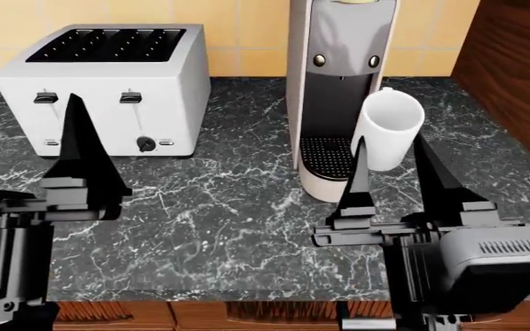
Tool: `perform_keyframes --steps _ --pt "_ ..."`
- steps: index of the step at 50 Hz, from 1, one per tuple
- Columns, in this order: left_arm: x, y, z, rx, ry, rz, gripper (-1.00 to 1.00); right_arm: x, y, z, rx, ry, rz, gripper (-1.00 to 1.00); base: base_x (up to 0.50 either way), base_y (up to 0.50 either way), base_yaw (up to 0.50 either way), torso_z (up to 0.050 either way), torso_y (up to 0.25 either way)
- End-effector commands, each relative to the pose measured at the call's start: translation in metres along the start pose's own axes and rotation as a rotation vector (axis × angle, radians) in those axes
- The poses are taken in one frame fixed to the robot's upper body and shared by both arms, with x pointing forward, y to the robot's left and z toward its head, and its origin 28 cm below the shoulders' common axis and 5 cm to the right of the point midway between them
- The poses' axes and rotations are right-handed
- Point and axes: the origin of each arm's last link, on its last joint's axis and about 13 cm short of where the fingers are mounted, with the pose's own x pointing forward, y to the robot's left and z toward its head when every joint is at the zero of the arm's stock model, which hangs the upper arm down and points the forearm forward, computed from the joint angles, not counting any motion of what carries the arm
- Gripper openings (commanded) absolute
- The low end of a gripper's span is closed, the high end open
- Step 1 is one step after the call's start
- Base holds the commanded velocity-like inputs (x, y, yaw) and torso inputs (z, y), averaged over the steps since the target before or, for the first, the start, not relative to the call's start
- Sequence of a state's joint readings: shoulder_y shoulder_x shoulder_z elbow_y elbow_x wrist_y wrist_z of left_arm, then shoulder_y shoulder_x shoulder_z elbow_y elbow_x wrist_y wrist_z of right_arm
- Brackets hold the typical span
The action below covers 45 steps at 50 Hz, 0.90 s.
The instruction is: Pick the mug from the cabinet, place it under the coffee machine dispenser, and press the start button.
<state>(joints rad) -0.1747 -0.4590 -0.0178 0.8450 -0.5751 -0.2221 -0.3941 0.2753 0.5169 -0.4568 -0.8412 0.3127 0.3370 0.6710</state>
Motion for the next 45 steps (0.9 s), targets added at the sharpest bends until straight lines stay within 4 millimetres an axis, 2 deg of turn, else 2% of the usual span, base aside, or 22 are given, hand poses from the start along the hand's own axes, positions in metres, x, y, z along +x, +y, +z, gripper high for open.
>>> perform_keyframes --steps 1,16,35,45 --pt "0.002 0.001 0.002 -0.001 -0.006 0.007 1.0 0.01 0.014 -0.001 -0.048 0.088 -0.014 -1.0 0.0 0.0 0.0 0.0 0.0" --pt "0.003 0.001 0.001 0.0 -0.006 0.011 1.0 0.012 0.02 0.001 -0.061 0.126 -0.066 -1.0 0.0 0.0 0.0 0.001 0.001" --pt "0.003 0.001 0.001 -0.002 -0.007 0.016 1.0 0.021 0.024 -0.02 -0.151 0.169 -0.077 -1.0 0.0 0.0 0.0 0.0 0.001" --pt "0.003 0.001 0.001 -0.003 -0.005 0.015 1.0 0.031 0.023 -0.02 -0.127 0.183 -0.057 -1.0 0.0 0.0 0.0 0.0 0.0"
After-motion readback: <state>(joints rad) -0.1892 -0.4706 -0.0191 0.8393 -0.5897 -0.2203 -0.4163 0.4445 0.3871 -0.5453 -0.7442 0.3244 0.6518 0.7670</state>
